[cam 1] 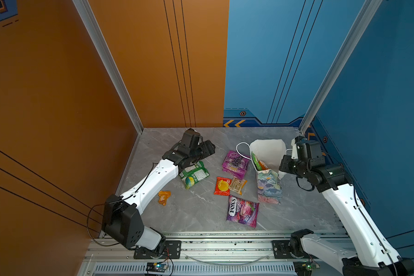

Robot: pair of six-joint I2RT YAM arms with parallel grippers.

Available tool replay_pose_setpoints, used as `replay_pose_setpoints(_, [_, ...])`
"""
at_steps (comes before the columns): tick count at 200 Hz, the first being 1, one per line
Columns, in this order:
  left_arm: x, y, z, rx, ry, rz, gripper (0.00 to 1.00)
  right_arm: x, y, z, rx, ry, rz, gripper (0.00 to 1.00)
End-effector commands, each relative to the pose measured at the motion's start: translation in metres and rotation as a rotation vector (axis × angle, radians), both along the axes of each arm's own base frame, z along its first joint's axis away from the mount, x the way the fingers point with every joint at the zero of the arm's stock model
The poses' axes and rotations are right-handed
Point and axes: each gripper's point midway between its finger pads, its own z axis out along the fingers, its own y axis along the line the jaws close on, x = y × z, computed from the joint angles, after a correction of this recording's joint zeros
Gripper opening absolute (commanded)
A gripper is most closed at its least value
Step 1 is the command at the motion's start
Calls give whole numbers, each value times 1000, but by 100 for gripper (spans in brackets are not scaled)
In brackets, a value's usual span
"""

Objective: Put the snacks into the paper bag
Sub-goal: 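Withdraw the left gripper from the bag and move it to the purple grape packet, then grasp the purple grape packet edge with the left gripper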

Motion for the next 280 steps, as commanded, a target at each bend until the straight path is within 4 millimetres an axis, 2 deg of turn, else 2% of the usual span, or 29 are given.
replay_pose_setpoints(1, [-4,-24,-27,-57,70,-16,90,1,-1,2,26,-26,-12,1])
replay_pose_setpoints(23, [-8,-47,-58,-103,144,-15,93,2,-2,0,37,-24,-9,1])
replay_pose_setpoints(62, [-6,-85,-91,-204,186,27,93,1,-3,-3,48,-23,-12,1])
replay_pose_setpoints(102, [-8,-105,-122,-284,246,95,90,0,-4,-5,56,-20,-8,1])
replay_pose_setpoints(138, [-9,-109,-131,-304,250,145,87,-1,-3,-6,63,-19,-7,1])
replay_pose_setpoints(144, [-7,-111,-131,-311,247,148,80,-1,-3,-7,64,-19,-6,1])
replay_pose_setpoints(157, [-4,-116,-134,-329,255,146,77,-1,-2,-7,70,-17,-2,1])
replay_pose_setpoints(216, [1,-128,-153,-346,291,167,72,-2,-1,-6,75,-20,5,1])
replay_pose_setpoints(280, [14,-135,-168,-333,296,164,57,-2,-1,-7,72,-17,9,2])
